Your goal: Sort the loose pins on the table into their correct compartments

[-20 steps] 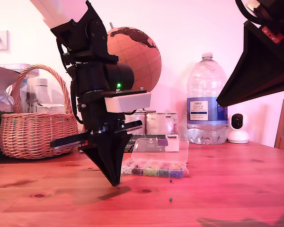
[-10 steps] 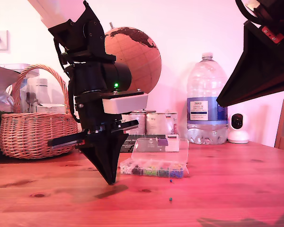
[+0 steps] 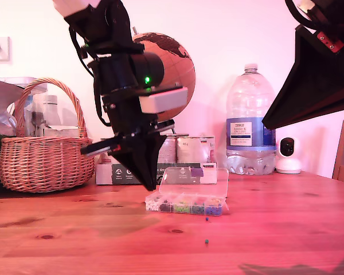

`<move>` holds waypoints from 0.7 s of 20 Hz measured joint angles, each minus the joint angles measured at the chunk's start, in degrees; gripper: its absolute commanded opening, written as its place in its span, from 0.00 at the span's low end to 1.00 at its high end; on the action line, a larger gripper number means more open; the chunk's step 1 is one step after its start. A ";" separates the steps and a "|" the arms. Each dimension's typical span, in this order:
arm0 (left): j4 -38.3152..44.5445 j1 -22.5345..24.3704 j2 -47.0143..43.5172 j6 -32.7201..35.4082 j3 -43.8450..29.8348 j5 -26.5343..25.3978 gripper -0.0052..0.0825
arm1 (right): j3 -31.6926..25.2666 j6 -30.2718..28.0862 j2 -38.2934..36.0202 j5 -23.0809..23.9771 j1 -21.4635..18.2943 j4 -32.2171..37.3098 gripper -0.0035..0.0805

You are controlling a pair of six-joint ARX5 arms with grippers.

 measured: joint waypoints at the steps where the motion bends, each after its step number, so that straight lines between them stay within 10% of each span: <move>1: 0.52 0.28 0.00 0.00 -0.02 0.00 0.04 | 0.00 0.00 0.00 0.00 0.00 0.00 0.03; 14: 7.54 2.49 0.02 -0.13 -0.02 2.40 0.04 | 0.00 0.00 0.00 0.00 0.00 0.07 0.03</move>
